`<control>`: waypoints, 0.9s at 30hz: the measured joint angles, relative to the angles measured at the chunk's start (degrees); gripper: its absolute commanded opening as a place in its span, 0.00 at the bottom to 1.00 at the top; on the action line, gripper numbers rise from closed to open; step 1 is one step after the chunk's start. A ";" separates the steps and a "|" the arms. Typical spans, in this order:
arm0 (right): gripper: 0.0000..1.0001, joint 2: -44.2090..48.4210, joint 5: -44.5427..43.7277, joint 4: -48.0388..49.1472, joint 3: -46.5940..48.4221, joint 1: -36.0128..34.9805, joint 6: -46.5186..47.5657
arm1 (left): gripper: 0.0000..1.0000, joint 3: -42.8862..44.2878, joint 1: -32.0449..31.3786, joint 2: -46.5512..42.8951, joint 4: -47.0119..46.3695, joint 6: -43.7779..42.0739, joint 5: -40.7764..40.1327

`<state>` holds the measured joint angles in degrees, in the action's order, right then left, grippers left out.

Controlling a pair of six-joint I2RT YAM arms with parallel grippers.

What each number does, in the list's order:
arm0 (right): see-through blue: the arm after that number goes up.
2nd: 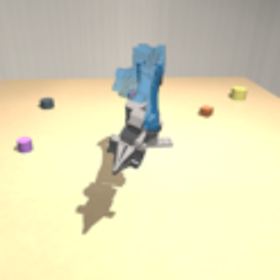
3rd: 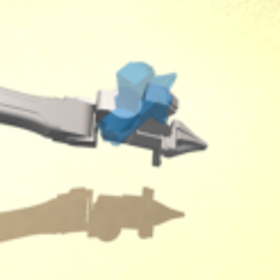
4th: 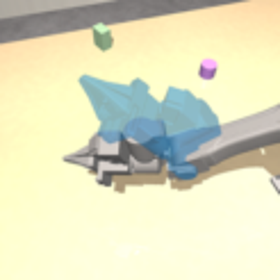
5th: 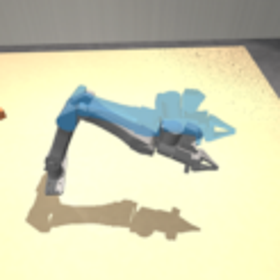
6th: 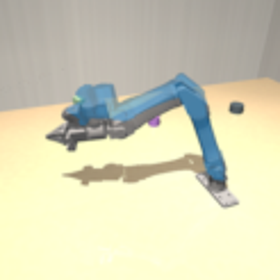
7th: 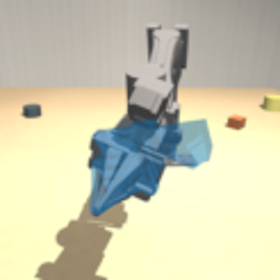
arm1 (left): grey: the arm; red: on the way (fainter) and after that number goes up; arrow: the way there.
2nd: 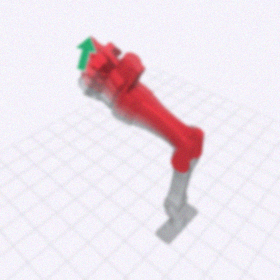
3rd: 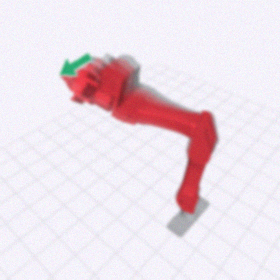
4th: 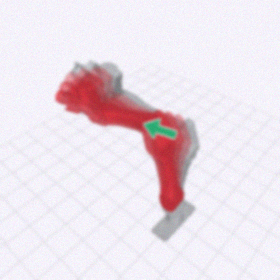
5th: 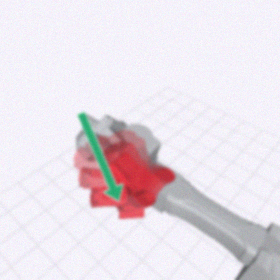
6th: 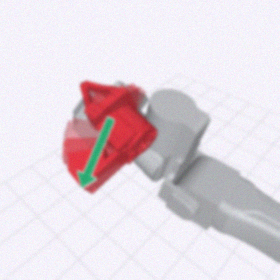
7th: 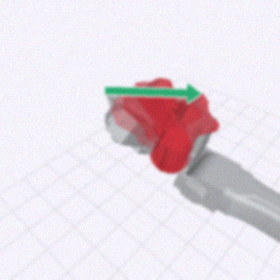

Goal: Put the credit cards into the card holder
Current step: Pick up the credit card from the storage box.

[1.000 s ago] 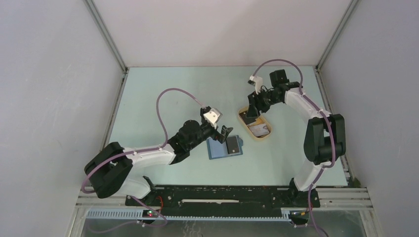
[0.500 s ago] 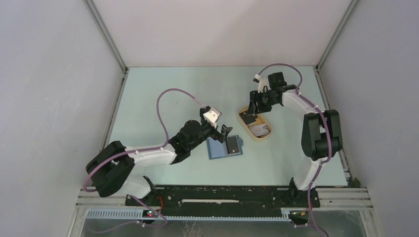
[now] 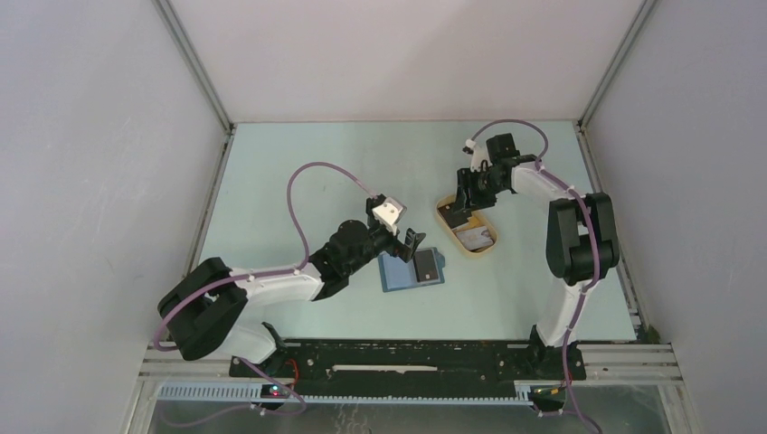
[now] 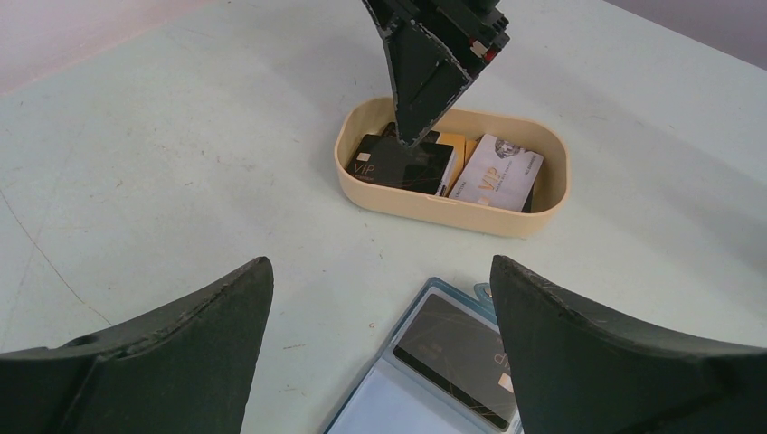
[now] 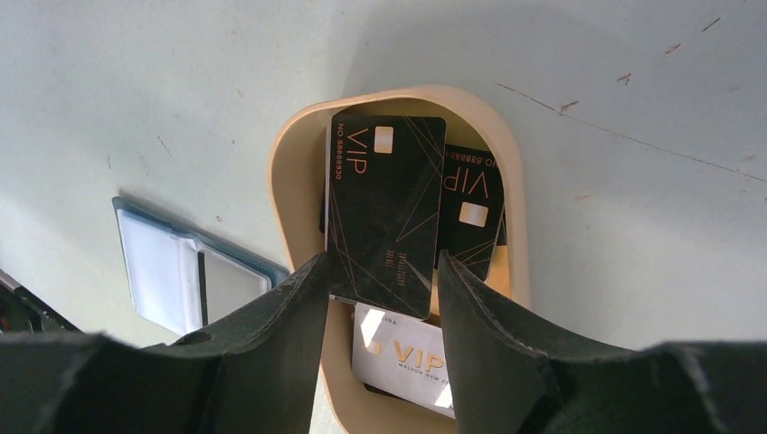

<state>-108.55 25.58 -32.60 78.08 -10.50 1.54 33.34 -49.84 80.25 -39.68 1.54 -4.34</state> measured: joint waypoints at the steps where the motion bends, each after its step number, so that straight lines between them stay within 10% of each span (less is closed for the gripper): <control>1: 0.56 -0.07 -0.07 -0.04 0.00 0.00 0.00 | 0.94 0.00 0.00 0.00 0.00 0.00 0.00; 27: 0.54 -2.34 1.66 -2.93 1.25 -0.31 -0.48 | 0.94 0.00 0.00 0.00 0.00 0.02 0.02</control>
<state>-110.89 27.24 -35.53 79.33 -10.81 1.06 33.34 -49.84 80.25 -39.68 1.56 -4.32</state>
